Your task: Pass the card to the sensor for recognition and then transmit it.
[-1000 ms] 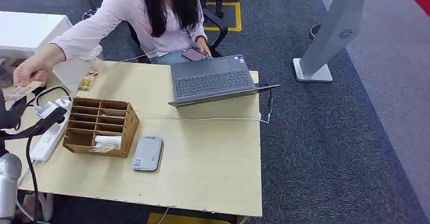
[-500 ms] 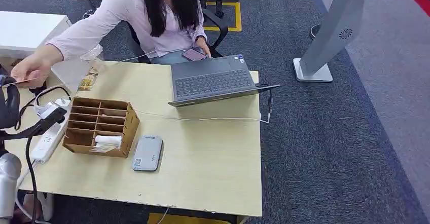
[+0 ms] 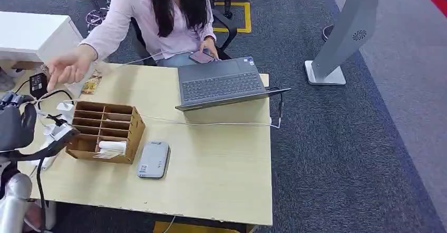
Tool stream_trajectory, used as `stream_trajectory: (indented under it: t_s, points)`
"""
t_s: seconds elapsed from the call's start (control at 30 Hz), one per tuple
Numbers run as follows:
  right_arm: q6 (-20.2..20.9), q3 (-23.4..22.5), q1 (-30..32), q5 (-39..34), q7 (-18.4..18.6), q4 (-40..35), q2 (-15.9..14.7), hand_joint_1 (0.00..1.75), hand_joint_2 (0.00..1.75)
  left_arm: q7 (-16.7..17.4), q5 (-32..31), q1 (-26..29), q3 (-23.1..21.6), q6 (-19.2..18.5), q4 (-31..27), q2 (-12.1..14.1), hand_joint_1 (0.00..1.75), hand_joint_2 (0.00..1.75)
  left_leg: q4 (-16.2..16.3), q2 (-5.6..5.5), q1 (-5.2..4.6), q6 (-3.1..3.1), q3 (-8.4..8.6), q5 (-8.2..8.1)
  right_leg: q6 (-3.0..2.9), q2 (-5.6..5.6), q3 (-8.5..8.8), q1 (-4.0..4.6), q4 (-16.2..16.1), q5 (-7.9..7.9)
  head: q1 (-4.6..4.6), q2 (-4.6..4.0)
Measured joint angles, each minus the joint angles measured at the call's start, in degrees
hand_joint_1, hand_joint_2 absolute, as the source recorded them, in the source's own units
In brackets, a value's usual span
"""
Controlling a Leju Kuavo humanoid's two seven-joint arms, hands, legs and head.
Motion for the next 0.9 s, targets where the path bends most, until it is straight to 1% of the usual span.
stream_trajectory:
  t_s: [0.1, 0.17, 0.23, 0.37, 0.47, 0.53, 0.63, 0.77, 0.9]
  points:
    - [-0.07, -0.11, 0.02, 0.22, 0.02, 0.00, 0.00, 0.00, 0.00, -1.25, 0.22, 1.32, -0.42, 0.96, -1.38, -0.53, 1.75, 1.75, 0.00, 0.00, -0.01, 0.00, 0.01, 0.00, 0.00, 0.00, 0.00, -0.01, -0.01, 0.00, 0.00, 0.00]
    - [-0.17, -0.35, -0.01, 0.61, 0.13, 0.02, 0.00, 0.00, 0.00, -2.08, -0.75, 2.34, -1.23, 1.51, -2.54, -1.58, 1.75, 1.75, 0.02, -0.01, -0.02, 0.00, 0.01, 0.00, 0.00, -0.03, 0.00, -0.01, -0.02, 0.00, 0.00, 0.00]
    - [-0.20, -0.59, -0.02, 0.77, 0.13, 0.04, 0.00, 0.00, 0.00, -2.10, -2.43, 3.23, -2.80, 1.73, -3.70, -3.22, 1.75, 1.75, 0.02, -0.04, -0.05, 0.00, 0.00, 0.00, 0.00, -0.09, 0.03, -0.04, -0.02, 0.00, 0.00, 0.00]
    - [-0.33, -1.29, -0.11, -0.11, -0.22, 0.11, 0.00, 0.00, 0.00, -0.37, -5.97, 3.89, -7.52, 1.88, -5.01, -6.97, 1.75, 1.75, 0.05, -0.04, -0.12, 0.02, -0.01, -0.01, 0.05, -0.06, 0.03, -0.11, -0.02, 0.03, 0.02, 0.00]
    - [-0.59, -2.07, -0.25, -0.59, -0.31, 0.15, 0.00, 0.00, 0.00, 1.00, -6.45, 3.87, -10.79, 1.77, -5.83, -8.85, 1.75, 1.75, 0.05, -0.02, -0.13, 0.02, 0.01, -0.01, 0.05, -0.04, 0.03, -0.12, -0.02, 0.04, 0.00, 0.00]
    - [-0.81, -2.49, -0.27, -0.48, -0.31, 0.17, 0.02, 0.00, 0.00, 2.31, -7.19, 3.74, -12.56, 1.16, -6.44, -9.60, 1.75, 1.75, 0.05, -0.02, -0.13, 0.02, 0.01, -0.01, 0.05, -0.04, 0.02, -0.11, -0.02, 0.04, 0.00, 0.00]
    - [-0.83, -2.89, -0.30, -0.42, -0.26, 0.20, 0.02, 0.00, 0.00, 3.26, -7.72, 3.46, -14.58, -0.35, -6.56, -10.25, 1.75, 1.75, 0.05, -0.03, -0.13, 0.02, 0.01, -0.01, 0.05, -0.04, 0.02, -0.11, -0.01, 0.04, -0.02, 0.00]
    - [-0.76, -3.17, -0.28, -0.35, -0.22, 0.24, 0.02, 0.00, 0.00, 3.32, -7.98, 3.25, -16.59, -1.25, -6.56, -10.99, 1.75, 1.75, 0.05, -0.02, -0.13, 0.02, 0.01, -0.01, 0.05, -0.03, 0.01, -0.11, -0.01, 0.04, 0.00, 0.00]
    - [-0.61, -3.83, -0.31, -0.15, -0.22, 0.31, 0.04, 0.00, 0.00, 5.66, -9.73, 2.65, -18.62, -5.64, -5.88, -11.69, 1.75, 1.75, 0.05, -0.03, -0.14, 0.02, 0.00, -0.01, 0.05, -0.04, 0.01, -0.12, -0.02, 0.04, 0.00, 0.00]
